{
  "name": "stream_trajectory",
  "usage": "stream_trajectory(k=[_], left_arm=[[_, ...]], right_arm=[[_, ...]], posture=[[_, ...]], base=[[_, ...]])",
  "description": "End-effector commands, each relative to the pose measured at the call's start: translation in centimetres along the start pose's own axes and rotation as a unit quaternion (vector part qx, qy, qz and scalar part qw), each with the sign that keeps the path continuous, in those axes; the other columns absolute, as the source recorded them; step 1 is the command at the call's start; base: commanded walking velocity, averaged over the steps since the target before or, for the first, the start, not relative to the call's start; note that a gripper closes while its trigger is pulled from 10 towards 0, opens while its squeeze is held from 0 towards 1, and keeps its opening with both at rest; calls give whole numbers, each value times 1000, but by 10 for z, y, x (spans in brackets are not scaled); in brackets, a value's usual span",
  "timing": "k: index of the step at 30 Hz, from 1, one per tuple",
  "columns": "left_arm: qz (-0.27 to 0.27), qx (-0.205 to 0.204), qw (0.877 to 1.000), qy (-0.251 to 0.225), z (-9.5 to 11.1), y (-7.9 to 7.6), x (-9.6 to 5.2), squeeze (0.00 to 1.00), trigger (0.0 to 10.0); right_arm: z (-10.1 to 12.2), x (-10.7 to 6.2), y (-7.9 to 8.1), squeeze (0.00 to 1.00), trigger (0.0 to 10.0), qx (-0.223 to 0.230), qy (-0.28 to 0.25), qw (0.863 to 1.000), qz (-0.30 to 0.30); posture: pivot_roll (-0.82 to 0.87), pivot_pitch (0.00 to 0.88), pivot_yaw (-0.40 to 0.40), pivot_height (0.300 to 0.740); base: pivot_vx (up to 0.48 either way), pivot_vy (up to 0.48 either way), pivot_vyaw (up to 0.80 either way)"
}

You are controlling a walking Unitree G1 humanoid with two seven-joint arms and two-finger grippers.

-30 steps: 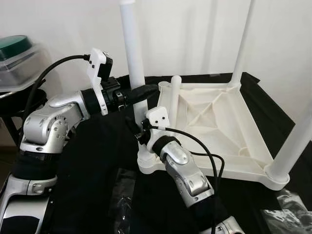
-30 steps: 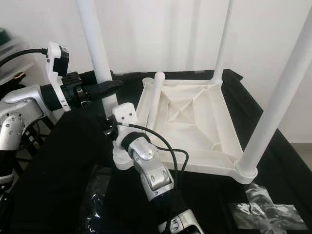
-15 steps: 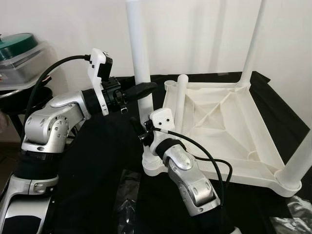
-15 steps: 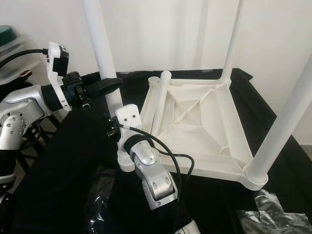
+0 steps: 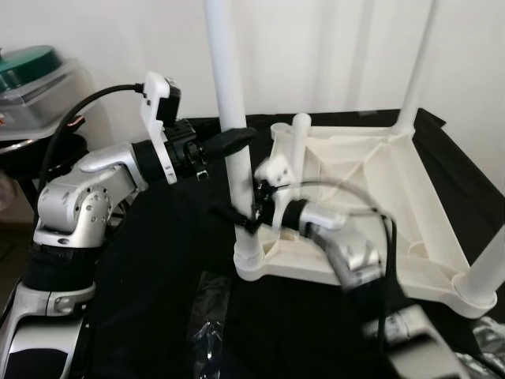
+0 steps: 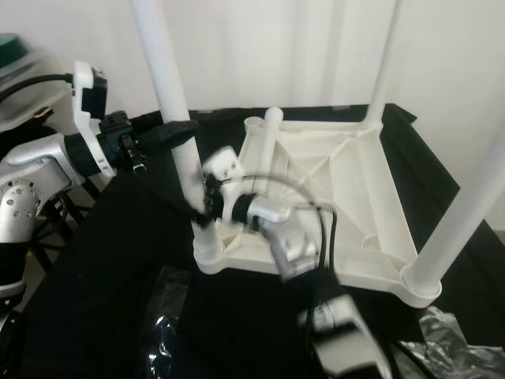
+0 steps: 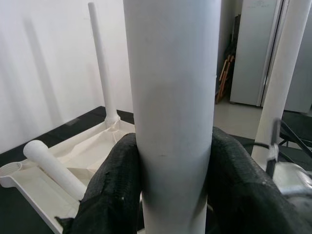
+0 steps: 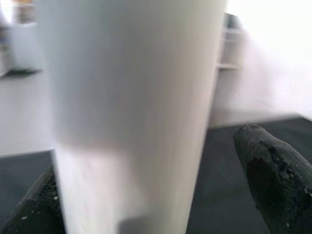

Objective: Building children table

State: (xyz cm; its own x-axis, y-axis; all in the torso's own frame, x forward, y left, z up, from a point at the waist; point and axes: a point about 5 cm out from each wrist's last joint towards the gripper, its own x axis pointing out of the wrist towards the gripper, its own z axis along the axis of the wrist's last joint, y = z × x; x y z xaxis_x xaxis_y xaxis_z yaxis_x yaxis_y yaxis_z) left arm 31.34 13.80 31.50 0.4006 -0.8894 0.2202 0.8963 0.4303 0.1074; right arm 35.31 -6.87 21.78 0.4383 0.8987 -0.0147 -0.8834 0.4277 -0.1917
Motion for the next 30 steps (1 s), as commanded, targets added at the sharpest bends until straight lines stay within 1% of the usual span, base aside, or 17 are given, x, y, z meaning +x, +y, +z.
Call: stream_trajectory(k=[1,2,3,4,7,9,10,12,21,22,23,25,26,27,28,29,30], left_arm=[[-5,-10,1000,20,-7,-2,-1,0,0],[-9,-10,1000,21,-8,-4,-1,0,0],[-9,-10,1000,21,-8,-4,-1,0,0],[-12,-11,1000,22,-9,-5,-1,0,0],[-14,-11,1000,23,-9,-7,-1,0,0],[-14,-11,1000,23,-9,-7,-1,0,0],[-16,-10,1000,25,-9,-7,-1,0,0],[-20,-7,999,28,-8,-9,-2,0,0],[-25,-3,999,33,-9,-11,-2,0,0],[-23,-3,999,30,-10,-11,-1,376,3333],[-13,-1,999,30,-10,-9,1,1000,10000],[-13,-1,999,30,-10,-9,1,1000,10000],[-5,1,1000,29,-10,-7,3,1000,10000],[-5,1,1000,29,-10,-7,3,1000,10000],[5,2,1000,26,-6,-4,4,0,10000],[5,2,1000,26,-6,-4,4,0,10000],[7,3,1000,23,-4,-3,3,0,10000]], right_arm=[[-3,-8,-12,0,10000,6,3,1000,3],[1,-9,-18,0,10000,3,6,1000,15],[1,-9,-18,0,10000,3,6,1000,15],[4,-9,-23,0,10000,5,8,1000,27],[7,-9,-25,0,10000,7,8,999,44],[7,-9,-25,0,10000,7,8,999,44],[8,-8,-27,0,0,17,9,998,66],[8,-9,-29,0,0,27,12,994,108],[1,-11,-31,0,0,31,14,992,124],[-2,-11,-30,0,0,36,11,992,118],[-8,-12,-30,0,0,42,9,994,97],[-8,-12,-30,0,0,42,9,994,97],[-12,-13,-30,0,0,46,8,996,82],[-12,-13,-30,0,0,46,8,996,82],[-25,-11,-27,0,0,65,6,998,11],[-25,-11,-27,0,0,65,6,998,11],[-30,-10,-26,0,0,70,6,997,-15]], posture=[[16,5,57,740],[20,6,56,740],[20,6,56,740],[23,6,55,740],[28,6,52,740],[28,6,52,740],[34,7,49,740],[40,8,46,740],[35,4,49,740],[34,3,49,740],[24,0,50,740],[24,0,50,740],[24,0,50,740],[24,0,50,740],[7,4,36,740],[7,4,36,740],[7,4,36,740]], base=[[0,0,0],[0,0,0],[0,0,0],[0,0,0],[0,0,0],[0,0,0],[0,0,0],[0,0,0],[0,0,0],[0,0,0],[0,0,0],[0,0,0],[0,0,0],[0,0,0],[0,0,0],[0,0,0],[0,0,0]])
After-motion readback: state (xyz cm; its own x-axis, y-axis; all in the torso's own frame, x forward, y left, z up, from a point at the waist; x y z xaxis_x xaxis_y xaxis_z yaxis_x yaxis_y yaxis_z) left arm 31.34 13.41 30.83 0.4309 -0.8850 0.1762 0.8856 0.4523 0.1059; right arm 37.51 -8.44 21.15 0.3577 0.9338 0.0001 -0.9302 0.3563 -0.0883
